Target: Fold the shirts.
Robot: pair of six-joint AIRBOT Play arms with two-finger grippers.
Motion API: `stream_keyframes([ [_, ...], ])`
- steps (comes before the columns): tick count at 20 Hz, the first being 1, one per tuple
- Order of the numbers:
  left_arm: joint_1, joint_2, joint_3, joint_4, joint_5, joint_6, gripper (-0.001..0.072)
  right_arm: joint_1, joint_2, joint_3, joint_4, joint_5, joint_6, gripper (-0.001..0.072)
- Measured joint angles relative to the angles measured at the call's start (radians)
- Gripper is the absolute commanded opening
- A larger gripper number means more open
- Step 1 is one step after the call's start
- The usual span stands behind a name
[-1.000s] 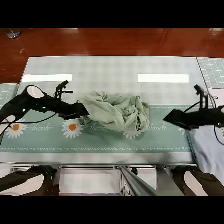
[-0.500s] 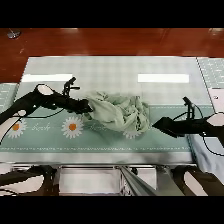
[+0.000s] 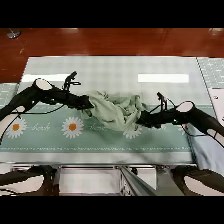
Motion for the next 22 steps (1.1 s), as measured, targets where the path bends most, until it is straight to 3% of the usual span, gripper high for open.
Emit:
stream_keyframes([
  [5,0.108,0.063,0.192,-0.033,-0.101,0.016,0.0023,-0.034,-0.016,0.33,-0.099,0.095,0.038,0.0027],
  [11,0.214,0.234,0.588,-0.114,-0.109,0.016,0.0023,-0.097,0.045,1.077,-0.306,0.349,0.09,0.0028],
  [14,0.271,0.345,0.727,-0.123,-0.114,0.016,0.0023,-0.104,0.127,1.342,-0.378,0.469,0.093,0.0028],
  [18,0.332,0.51,0.793,-0.046,-0.192,0.003,0.0023,-0.107,0.306,1.443,-0.481,0.576,0.092,0.0028],
  [22,0.338,0.643,0.739,0.068,-0.346,-0.035,0.0023,-0.108,0.461,1.364,-0.562,0.674,0.117,0.0028],
])
